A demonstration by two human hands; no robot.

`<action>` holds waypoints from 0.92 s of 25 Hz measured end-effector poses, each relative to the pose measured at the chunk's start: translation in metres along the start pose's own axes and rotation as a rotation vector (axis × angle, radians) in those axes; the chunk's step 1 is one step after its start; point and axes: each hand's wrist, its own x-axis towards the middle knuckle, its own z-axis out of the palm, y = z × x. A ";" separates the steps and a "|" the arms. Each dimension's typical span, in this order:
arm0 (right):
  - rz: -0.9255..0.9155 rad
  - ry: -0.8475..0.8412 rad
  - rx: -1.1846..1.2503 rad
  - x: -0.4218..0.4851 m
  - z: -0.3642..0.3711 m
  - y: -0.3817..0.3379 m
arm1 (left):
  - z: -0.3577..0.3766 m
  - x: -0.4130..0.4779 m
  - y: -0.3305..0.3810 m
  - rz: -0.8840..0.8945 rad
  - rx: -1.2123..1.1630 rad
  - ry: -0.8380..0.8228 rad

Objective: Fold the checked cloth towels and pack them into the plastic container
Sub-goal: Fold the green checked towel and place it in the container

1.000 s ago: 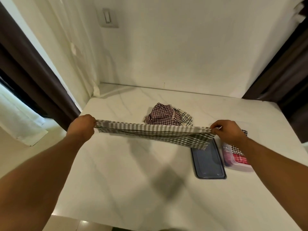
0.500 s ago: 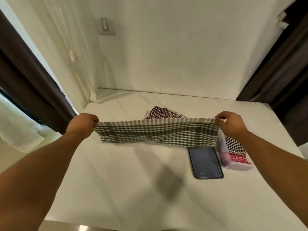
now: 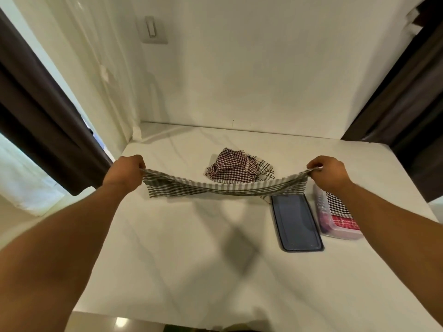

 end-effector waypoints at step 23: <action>0.386 -0.061 -0.108 -0.117 0.080 0.063 | 0.152 -0.154 -0.033 0.197 0.434 -0.424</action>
